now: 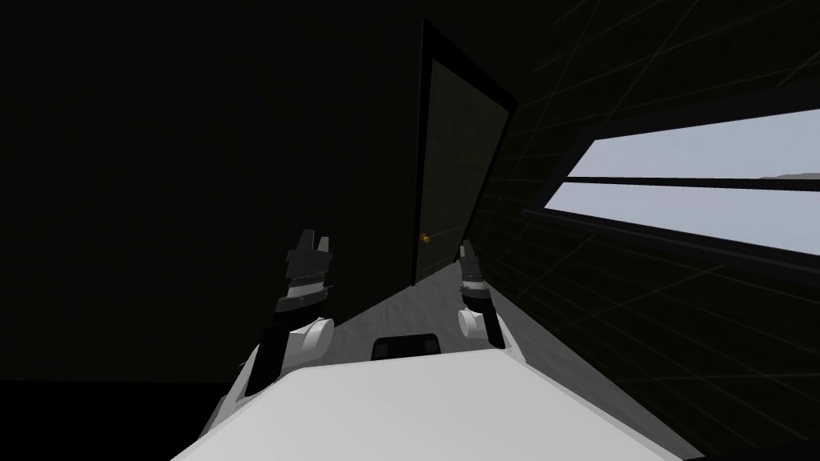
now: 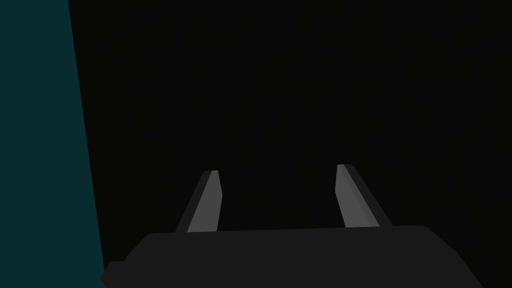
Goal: Pull the door open
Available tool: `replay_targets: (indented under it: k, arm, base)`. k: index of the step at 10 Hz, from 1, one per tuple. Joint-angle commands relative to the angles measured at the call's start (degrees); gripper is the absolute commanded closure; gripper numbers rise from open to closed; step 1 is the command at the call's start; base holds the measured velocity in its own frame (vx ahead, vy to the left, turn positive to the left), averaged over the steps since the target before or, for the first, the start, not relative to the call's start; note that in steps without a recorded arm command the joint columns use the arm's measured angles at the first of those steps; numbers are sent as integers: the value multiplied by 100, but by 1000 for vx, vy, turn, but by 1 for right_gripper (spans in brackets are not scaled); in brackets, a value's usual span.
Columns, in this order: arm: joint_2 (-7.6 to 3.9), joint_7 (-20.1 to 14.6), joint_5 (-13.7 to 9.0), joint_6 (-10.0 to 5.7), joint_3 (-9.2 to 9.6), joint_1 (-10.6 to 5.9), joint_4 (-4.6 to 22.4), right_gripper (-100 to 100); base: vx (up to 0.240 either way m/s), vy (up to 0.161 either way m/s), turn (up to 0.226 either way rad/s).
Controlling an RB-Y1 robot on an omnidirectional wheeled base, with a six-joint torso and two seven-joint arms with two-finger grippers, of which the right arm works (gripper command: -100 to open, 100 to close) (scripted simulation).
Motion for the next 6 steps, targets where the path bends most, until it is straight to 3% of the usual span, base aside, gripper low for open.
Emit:
replay_targets:
  k: [1,3,6]
  arm:
    - [-14,83,45,-70,15,-8,166,-100]
    - [-104,369,199,-205,-1,-188,549,-100]
    - [-149,518,281,-276,-10,-282,928,-100]
  base:
    - [48,-19,16]
    - [62,-22,25]
    - [49,-24,17]
